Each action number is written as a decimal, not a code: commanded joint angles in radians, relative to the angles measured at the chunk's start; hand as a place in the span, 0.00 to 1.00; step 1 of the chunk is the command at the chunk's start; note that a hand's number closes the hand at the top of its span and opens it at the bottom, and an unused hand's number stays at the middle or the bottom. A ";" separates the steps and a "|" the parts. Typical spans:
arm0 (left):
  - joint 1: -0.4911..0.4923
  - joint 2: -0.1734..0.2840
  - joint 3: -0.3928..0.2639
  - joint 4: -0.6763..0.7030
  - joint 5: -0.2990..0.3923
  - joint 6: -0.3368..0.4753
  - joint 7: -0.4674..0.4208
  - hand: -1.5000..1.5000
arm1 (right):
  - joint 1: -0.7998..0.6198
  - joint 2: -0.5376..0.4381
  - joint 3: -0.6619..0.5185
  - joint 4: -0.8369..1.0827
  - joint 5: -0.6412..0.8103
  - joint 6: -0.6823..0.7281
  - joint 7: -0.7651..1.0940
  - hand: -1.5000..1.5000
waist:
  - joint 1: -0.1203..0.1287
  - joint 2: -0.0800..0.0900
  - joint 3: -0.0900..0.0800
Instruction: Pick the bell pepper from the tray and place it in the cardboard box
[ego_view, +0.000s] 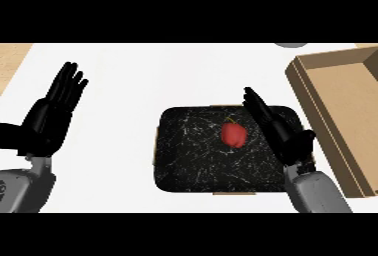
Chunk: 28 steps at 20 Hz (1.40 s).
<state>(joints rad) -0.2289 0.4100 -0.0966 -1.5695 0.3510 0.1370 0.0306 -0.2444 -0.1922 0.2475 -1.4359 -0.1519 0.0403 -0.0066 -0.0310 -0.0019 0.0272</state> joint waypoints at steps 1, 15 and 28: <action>-0.012 0.002 0.006 0.020 -0.011 -0.012 0.029 0.50 | -0.016 0.035 -0.004 -0.074 0.051 -0.102 0.071 0.00 | 0.024 0.000 -0.028; 0.237 0.043 0.076 -0.046 0.095 -0.027 0.146 0.50 | 0.074 -0.133 0.072 -0.538 0.792 -0.562 0.177 0.00 | 0.019 -0.011 -0.030; 0.227 0.015 0.061 -0.029 0.074 -0.027 0.118 0.50 | -0.087 -0.198 0.271 -0.530 1.099 0.189 0.957 0.00 | 0.044 -0.005 -0.037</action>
<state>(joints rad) -0.0026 0.4523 -0.0165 -1.6053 0.4337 0.1071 0.1623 -0.2450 -0.4232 0.4643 -1.9632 0.9001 0.0266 0.7467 0.0007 -0.0124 -0.0097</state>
